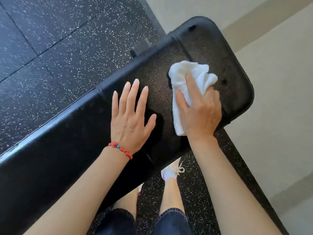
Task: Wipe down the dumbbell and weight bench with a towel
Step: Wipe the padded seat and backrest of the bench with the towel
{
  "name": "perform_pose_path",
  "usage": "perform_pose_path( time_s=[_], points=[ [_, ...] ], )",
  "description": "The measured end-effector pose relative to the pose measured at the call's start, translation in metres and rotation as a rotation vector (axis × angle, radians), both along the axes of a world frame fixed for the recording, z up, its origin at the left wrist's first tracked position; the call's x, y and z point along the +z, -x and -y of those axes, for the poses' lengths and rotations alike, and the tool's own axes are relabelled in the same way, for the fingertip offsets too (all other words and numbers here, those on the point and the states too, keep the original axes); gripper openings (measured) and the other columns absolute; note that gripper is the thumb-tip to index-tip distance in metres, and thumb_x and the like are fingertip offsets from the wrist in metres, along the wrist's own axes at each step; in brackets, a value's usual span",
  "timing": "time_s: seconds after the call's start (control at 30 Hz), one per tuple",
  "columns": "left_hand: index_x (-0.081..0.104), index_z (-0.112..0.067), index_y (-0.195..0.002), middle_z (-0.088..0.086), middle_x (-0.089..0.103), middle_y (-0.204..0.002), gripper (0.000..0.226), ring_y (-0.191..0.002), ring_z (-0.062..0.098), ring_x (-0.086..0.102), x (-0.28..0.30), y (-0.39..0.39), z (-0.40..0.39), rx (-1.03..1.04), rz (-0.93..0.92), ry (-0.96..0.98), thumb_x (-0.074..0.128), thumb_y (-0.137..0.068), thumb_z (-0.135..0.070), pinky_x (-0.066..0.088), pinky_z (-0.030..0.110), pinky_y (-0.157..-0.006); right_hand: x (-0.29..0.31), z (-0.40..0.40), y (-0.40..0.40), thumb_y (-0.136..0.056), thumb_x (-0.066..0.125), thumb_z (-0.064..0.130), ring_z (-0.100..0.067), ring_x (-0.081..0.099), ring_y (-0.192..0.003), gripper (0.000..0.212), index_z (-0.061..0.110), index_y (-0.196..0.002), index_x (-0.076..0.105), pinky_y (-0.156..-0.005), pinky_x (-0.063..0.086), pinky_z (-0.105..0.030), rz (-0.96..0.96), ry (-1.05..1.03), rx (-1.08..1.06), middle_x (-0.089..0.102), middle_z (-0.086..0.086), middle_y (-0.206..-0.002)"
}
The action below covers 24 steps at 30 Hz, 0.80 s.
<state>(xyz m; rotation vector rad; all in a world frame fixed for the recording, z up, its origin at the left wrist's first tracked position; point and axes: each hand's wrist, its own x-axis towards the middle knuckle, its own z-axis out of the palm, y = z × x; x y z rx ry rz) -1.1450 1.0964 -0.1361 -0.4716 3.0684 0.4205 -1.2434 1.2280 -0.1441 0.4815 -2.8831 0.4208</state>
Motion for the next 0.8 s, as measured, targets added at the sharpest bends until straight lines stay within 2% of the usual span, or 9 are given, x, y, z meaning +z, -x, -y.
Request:
perform_pose_path(
  time_s=[0.1,0.2,0.3,0.43,0.53,0.63,0.73,0.8],
  points=[
    [0.039,-0.006,-0.139,0.020,0.032,-0.147,0.061,-0.137,0.036,0.027,-0.001,0.000,-0.007,-0.014,0.034,0.005,0.041,-0.087,-0.037,0.013,0.052,-0.112,0.005,-0.020,-0.014,-0.083,0.063,0.041,-0.030,0.051,-0.060,0.034,0.021,-0.109,0.069,-0.052,0.043,-0.033,0.039,-0.009,-0.033,0.054,-0.017,-0.069],
    [0.039,-0.006,-0.139,0.020,0.033,-0.147,0.060,-0.137,0.035,0.026,-0.005,-0.001,-0.006,-0.019,0.011,0.030,0.041,-0.088,-0.037,0.012,0.051,-0.112,0.002,-0.013,0.006,-0.080,0.065,0.040,-0.031,0.052,-0.062,0.035,0.020,-0.108,0.069,-0.052,0.042,-0.033,0.016,-0.008,-0.042,0.056,-0.018,-0.072],
    [0.040,-0.005,-0.138,0.021,0.034,-0.146,0.059,-0.136,0.036,0.027,-0.008,-0.002,-0.006,-0.019,-0.011,0.045,0.042,-0.088,-0.036,0.013,0.052,-0.112,-0.003,-0.006,0.023,-0.082,0.062,0.043,-0.032,0.053,-0.066,0.035,0.023,-0.110,0.067,-0.056,0.045,-0.035,0.012,0.016,-0.168,0.059,-0.018,-0.078],
    [0.041,-0.003,-0.137,0.022,0.034,-0.146,0.059,-0.136,0.038,0.028,-0.003,0.000,-0.009,-0.018,0.015,0.033,0.042,-0.087,-0.034,0.014,0.053,-0.111,-0.002,-0.022,-0.028,-0.085,0.059,0.042,-0.031,0.053,-0.063,0.037,0.019,-0.113,0.067,-0.054,0.047,-0.036,0.034,0.033,-0.320,0.056,-0.021,-0.073],
    [0.041,-0.002,-0.137,0.023,0.033,-0.146,0.060,-0.136,0.040,0.027,0.002,0.001,-0.010,-0.005,0.035,0.004,0.042,-0.086,-0.033,0.013,0.054,-0.111,0.004,-0.038,-0.064,-0.085,0.059,0.042,-0.031,0.051,-0.059,0.039,0.017,-0.113,0.067,-0.052,0.046,-0.035,0.091,0.000,-0.285,0.052,-0.018,-0.066],
    [0.040,-0.002,-0.137,0.023,0.032,-0.146,0.060,-0.136,0.039,0.026,0.005,0.006,-0.012,-0.023,0.039,-0.012,0.041,-0.086,-0.033,0.012,0.054,-0.111,0.005,-0.045,-0.044,-0.084,0.058,0.042,-0.031,0.052,-0.060,0.038,0.017,-0.111,0.068,-0.052,0.046,-0.035,0.067,0.007,-0.249,0.055,-0.020,-0.069],
    [0.040,-0.003,-0.138,0.022,0.032,-0.146,0.059,-0.137,0.038,0.025,0.007,0.017,-0.016,-0.073,0.026,-0.010,0.042,-0.087,-0.034,0.012,0.053,-0.112,0.004,-0.044,0.006,-0.083,0.054,0.044,-0.036,0.055,-0.068,0.042,0.019,-0.115,0.066,-0.055,0.047,-0.037,0.055,0.080,-0.395,0.056,-0.024,-0.074],
    [0.040,-0.004,-0.138,0.022,0.032,-0.147,0.059,-0.137,0.038,0.025,0.007,0.030,-0.019,-0.086,0.015,-0.017,0.042,-0.087,-0.035,0.012,0.053,-0.112,0.004,-0.048,0.017,-0.083,0.052,0.045,-0.037,0.055,-0.071,0.043,0.020,-0.117,0.064,-0.056,0.047,-0.038,0.076,0.088,-0.418,0.056,-0.025,-0.078]
  ],
)
